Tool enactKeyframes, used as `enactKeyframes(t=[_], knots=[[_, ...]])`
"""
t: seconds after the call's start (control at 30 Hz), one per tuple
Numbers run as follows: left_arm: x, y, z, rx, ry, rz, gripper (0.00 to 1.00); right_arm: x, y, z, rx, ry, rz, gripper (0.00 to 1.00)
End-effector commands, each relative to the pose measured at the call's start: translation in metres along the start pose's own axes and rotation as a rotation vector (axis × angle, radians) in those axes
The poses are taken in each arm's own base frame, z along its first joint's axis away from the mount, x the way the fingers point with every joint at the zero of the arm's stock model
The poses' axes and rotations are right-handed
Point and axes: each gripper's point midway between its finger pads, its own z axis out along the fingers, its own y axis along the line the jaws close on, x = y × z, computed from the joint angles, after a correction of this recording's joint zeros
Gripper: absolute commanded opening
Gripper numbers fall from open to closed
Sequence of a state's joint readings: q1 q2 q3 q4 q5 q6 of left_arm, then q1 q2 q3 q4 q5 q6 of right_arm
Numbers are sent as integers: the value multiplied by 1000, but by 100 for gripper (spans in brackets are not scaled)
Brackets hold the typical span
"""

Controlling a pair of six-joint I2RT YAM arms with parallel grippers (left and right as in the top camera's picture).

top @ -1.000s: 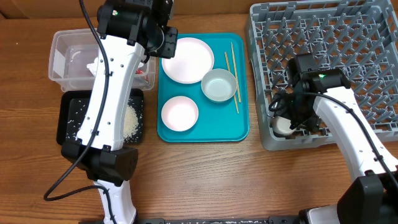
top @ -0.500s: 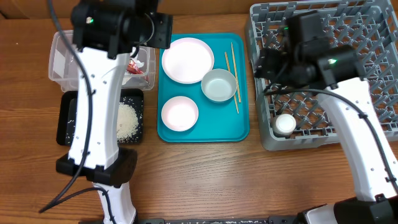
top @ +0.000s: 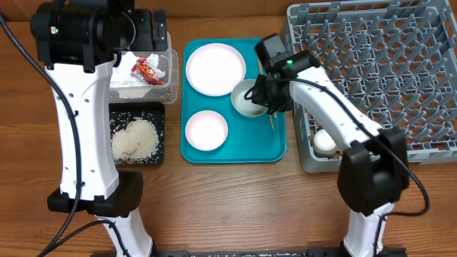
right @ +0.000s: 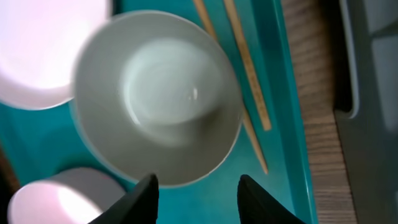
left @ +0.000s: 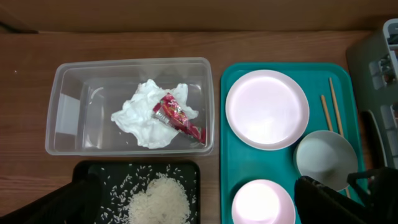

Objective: Sort waste into correct bins and load items into the dishwasher
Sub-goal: 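Reach the right gripper to the grey-green bowl and grip its rim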

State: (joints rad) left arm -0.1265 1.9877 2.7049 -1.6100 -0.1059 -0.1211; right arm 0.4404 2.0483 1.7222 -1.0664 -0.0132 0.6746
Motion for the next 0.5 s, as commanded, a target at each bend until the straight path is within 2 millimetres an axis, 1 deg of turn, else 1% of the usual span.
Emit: enactKeyframes(t=[0.0,0.1,0.3,0.47], knots=[[0,0,-6,-5,-10,3,100,0,-5,17,35,8,59,41],[0,0,-6,-5,-10,3,100,1,-6,26,47,17,59,38],[0,0,-6,-4,-10,4,100,5,-11,46,79,49,61,36],[0,0,-6,-5,-10,4,100,6,-13,51,86,54,61,27]])
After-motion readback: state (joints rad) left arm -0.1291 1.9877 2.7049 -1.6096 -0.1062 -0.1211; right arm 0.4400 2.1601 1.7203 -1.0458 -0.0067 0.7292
